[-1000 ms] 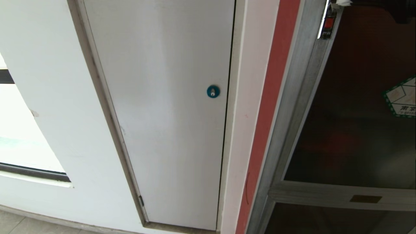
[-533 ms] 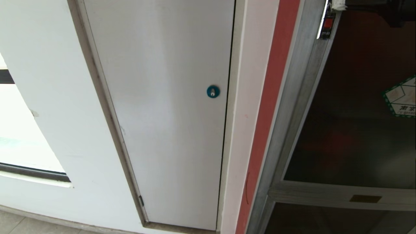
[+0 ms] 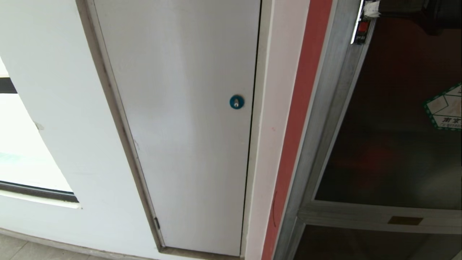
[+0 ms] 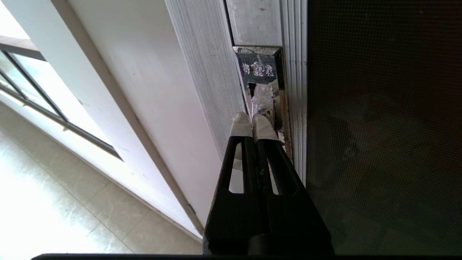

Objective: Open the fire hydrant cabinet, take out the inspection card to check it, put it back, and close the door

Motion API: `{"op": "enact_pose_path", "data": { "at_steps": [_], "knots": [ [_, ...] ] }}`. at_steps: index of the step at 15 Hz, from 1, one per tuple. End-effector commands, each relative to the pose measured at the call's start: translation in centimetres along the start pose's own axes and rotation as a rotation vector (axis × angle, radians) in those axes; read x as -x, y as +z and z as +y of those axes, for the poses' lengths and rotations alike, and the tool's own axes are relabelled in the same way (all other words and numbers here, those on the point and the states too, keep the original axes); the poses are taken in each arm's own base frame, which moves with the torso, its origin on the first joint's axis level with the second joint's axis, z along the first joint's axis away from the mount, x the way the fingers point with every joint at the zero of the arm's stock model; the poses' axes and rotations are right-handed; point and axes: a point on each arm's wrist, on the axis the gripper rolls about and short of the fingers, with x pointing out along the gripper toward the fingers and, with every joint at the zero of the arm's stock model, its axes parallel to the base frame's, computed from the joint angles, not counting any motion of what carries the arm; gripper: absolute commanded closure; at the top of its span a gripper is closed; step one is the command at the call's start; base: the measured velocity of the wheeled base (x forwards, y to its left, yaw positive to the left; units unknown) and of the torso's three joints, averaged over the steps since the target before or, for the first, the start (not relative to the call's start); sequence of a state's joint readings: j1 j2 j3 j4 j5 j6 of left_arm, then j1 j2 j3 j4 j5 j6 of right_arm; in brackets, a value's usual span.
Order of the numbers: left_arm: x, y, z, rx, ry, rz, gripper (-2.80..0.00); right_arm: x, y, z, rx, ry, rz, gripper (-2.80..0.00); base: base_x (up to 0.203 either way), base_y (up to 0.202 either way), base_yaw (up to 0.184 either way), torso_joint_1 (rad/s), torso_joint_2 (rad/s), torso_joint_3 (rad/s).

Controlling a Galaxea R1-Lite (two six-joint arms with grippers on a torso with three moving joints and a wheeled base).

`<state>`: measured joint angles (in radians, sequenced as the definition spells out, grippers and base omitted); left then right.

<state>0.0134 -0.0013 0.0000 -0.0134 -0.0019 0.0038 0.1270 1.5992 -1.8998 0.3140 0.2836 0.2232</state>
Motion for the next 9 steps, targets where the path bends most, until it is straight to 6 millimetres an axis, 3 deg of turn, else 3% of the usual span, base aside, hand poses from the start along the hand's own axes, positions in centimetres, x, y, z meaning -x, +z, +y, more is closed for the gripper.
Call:
{"op": "enact_pose_path", "data": {
  "at_steps": [1, 9],
  "knots": [
    [0.0, -0.2, 0.0, -0.001, 0.001, 0.005, 0.00, -0.6, -0.2, -0.5, -0.005, -0.014, 0.011, 0.00, 0.000, 0.000, 0.000, 0.000, 0.00, 0.000],
    [0.0, -0.2, 0.0, -0.001, 0.001, 0.005, 0.00, -1.7, -0.8, -1.2, -0.011, -0.026, 0.033, 0.00, 0.000, 0.000, 0.000, 0.000, 0.00, 0.000]
  ]
}}
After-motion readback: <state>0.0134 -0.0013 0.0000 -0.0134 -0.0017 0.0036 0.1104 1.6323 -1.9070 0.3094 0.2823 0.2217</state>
